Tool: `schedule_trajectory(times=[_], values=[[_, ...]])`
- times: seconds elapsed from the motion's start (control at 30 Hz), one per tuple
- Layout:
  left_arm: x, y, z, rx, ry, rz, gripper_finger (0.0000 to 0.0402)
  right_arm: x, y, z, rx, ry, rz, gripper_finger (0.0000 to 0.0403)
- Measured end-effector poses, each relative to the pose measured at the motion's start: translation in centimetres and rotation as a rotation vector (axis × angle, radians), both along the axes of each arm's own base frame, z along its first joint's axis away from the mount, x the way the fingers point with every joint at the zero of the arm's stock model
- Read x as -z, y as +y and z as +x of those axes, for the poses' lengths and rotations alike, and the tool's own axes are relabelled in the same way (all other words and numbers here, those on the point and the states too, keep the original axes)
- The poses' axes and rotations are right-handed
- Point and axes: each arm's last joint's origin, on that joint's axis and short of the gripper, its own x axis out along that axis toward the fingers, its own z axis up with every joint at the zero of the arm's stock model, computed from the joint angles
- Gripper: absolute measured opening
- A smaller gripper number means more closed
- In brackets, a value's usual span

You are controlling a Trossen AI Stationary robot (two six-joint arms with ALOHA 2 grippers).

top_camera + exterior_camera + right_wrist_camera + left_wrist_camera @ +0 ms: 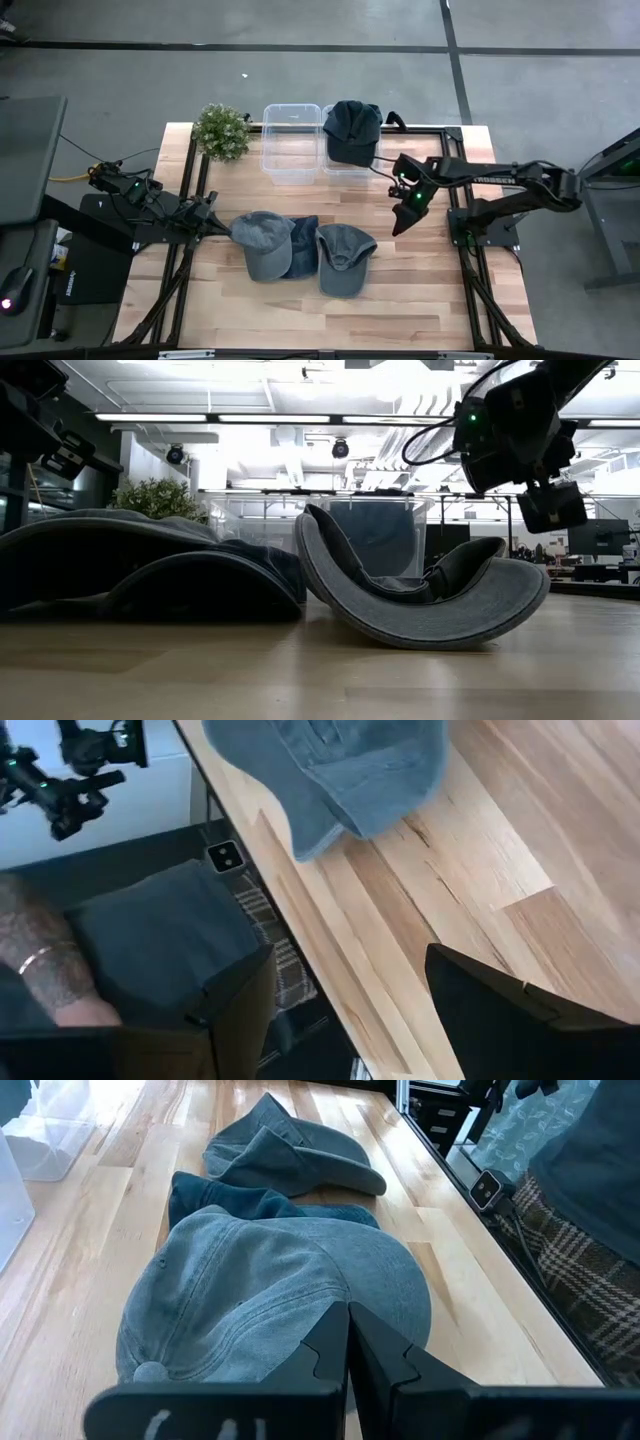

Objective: Pick & Place hat
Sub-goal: Put the right gray cap into the left transparent bin

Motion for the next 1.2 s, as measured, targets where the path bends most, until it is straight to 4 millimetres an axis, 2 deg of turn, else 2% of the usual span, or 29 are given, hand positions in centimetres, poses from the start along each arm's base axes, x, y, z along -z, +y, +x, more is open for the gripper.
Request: schedule_trajectory(times=[0.5,0.73,1.03,1.2], values=[[0.0,0.0,0.0,0.000,0.000,0.000,0.0000,0.0,2.6,1.7,0.097,0.102,-0.055,0.0252],[0.0,0.0,0.0,0.000,0.000,0.000,0.0000,0.2,3.9,1.9,0.171,0.202,-0.062,0.0252],[0.0,0.0,0.0,0.000,0.001,0.000,0.0000,0.6,3.8,2.4,0.332,0.293,-0.074,0.0252],[0.0,0.0,0.0,0.000,0.001,0.000,0.0000,1.3,3.7,3.0,0.338,0.309,-0.072,0.0252]])
